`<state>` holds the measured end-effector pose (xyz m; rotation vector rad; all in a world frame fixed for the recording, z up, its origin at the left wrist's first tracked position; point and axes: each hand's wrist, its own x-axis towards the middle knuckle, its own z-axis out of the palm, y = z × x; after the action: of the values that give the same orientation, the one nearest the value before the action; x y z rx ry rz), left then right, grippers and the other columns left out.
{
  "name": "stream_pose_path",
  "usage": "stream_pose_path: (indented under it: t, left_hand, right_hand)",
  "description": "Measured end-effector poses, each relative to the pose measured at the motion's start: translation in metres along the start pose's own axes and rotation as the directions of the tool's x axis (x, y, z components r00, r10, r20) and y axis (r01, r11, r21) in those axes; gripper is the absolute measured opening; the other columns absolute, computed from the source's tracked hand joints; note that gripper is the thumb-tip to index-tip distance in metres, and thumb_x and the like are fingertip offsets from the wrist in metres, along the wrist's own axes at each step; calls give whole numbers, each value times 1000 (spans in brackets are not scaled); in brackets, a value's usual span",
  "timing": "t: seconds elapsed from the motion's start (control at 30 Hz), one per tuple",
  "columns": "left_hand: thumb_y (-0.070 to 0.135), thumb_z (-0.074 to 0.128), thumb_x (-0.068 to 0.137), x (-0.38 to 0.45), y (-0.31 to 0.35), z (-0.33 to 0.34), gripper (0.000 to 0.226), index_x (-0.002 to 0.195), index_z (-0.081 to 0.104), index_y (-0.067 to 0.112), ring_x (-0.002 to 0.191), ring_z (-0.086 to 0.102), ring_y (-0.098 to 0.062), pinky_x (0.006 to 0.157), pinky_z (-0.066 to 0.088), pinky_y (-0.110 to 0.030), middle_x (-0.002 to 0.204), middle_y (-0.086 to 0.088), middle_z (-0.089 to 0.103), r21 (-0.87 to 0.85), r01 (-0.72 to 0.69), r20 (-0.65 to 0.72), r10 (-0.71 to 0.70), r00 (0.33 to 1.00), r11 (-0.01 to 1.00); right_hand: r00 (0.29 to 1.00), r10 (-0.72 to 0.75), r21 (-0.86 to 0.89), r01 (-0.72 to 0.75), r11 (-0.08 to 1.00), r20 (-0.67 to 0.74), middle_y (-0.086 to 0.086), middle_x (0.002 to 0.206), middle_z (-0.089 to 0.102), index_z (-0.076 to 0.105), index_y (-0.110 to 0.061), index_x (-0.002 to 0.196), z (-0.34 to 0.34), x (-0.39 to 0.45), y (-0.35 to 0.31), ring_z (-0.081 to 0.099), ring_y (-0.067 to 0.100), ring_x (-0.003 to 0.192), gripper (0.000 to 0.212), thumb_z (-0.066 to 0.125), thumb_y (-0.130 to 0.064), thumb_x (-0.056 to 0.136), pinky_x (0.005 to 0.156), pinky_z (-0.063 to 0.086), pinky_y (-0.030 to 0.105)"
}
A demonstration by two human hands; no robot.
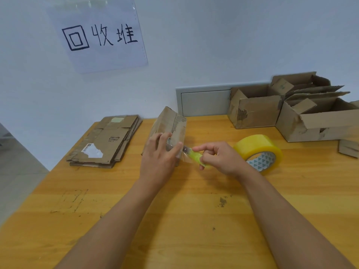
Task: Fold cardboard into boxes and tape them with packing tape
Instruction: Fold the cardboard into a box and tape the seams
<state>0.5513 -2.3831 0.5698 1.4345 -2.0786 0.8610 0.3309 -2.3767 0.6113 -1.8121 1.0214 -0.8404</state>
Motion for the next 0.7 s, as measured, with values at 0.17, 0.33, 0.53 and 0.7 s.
stream_pose_path:
  t: [0.17, 0.33, 0.53, 0.7]
  left_hand:
    - [31, 77, 79, 1, -1, 3, 34, 111, 67, 21, 117, 46, -41, 90, 50, -51, 125, -20, 58, 15, -22, -25, 23, 999, 1000]
    - [29, 85, 72, 3, -3, 0, 41, 109, 70, 21, 117, 40, -38, 85, 53, -50, 123, -19, 59, -12, 0, -23, -1, 1000, 1000]
    - [29, 85, 72, 4, -10, -5, 38, 108, 73, 21, 115, 38, -38, 77, 54, -46, 122, -20, 59, -51, 80, 7, -80, 997, 995]
    - [29, 82, 77, 1, -15, -8, 37, 111, 68, 26, 116, 36, -38, 63, 54, -43, 125, -17, 54, -160, 224, 53, -219, 974, 961]
  right_hand:
    - [998, 0, 18, -1, 1000, 58, 5, 60, 63, 67, -15, 113, -3, 0, 2, 74, 17, 84, 28, 59, 0, 91, 83, 41, 2]
    - [992, 20, 7, -21, 1000, 127, 16, 66, 46, 64, -12, 120, 0, 0, 5, 74, 11, 84, 29, 59, -2, 93, 80, 42, 7]
    - [978, 73, -29, -68, 997, 195, 15, 79, 74, 71, -20, 114, -3, 0, 7, 52, 0, 60, 30, 60, -6, 90, 63, 39, 13]
    - [976, 63, 29, -71, 997, 210, 2, 80, 77, 71, -29, 111, -3, -2, 8, 64, 16, 91, 34, 57, -24, 81, 102, 42, 42]
